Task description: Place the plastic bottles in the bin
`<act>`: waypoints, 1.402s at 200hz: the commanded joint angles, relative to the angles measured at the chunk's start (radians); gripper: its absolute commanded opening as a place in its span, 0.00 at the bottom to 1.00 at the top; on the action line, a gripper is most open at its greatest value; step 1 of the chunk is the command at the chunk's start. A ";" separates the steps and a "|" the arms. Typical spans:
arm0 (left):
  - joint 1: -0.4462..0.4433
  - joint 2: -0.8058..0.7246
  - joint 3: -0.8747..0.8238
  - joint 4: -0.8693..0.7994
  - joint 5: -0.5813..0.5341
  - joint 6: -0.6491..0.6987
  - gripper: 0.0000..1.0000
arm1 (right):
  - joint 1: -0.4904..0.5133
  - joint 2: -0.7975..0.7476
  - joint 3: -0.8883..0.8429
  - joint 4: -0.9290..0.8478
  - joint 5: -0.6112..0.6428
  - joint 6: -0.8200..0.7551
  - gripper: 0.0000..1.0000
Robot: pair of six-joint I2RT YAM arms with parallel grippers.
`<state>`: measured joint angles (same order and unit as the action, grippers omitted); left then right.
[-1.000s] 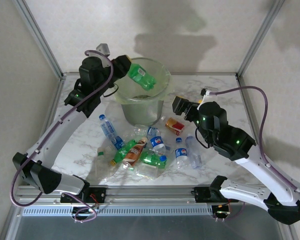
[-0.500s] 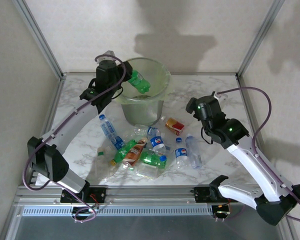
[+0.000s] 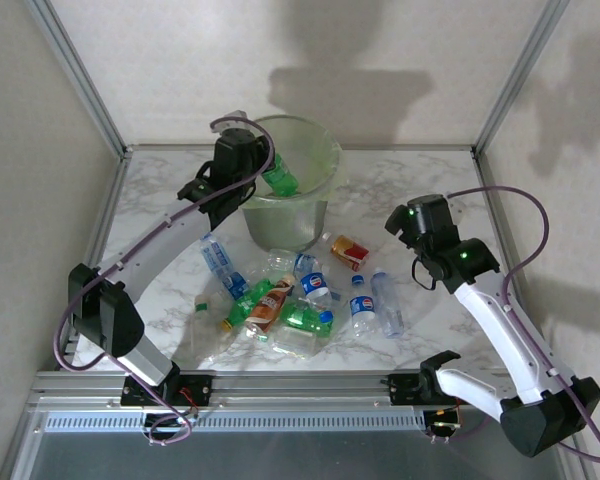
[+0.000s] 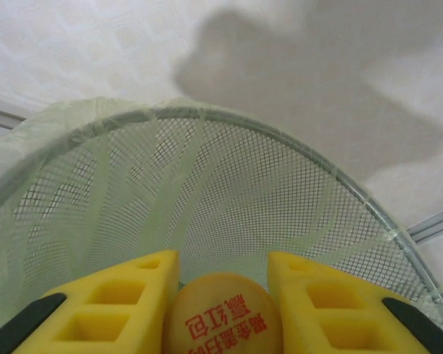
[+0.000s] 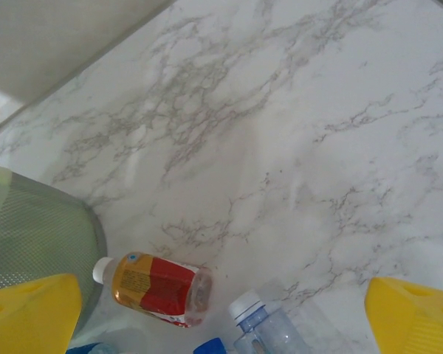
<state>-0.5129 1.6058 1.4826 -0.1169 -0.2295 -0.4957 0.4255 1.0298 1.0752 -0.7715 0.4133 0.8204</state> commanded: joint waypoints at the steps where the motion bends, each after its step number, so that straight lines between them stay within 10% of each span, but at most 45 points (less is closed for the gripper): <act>1: -0.012 0.009 -0.003 -0.009 -0.042 0.039 0.30 | -0.019 0.000 -0.023 -0.009 -0.039 0.006 0.99; 97: -0.041 -0.082 0.017 -0.004 -0.067 0.068 0.81 | -0.037 0.007 -0.068 -0.027 -0.090 -0.021 0.99; 138: -0.058 -0.210 0.018 0.020 -0.011 0.034 0.94 | -0.021 0.019 -0.120 0.133 -0.400 -0.160 0.98; 214: -0.055 -0.448 -0.183 0.121 0.208 -0.065 0.97 | 0.330 0.142 -0.121 0.217 -0.416 -0.193 0.98; 280: -0.049 -0.533 -0.321 0.150 0.219 -0.129 0.95 | 0.446 0.278 -0.120 0.278 -0.422 -0.183 0.94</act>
<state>-0.5659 1.1053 1.1820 0.0006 -0.0471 -0.5800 0.8501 1.2778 0.9569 -0.5308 -0.0021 0.6395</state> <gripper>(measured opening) 0.958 0.948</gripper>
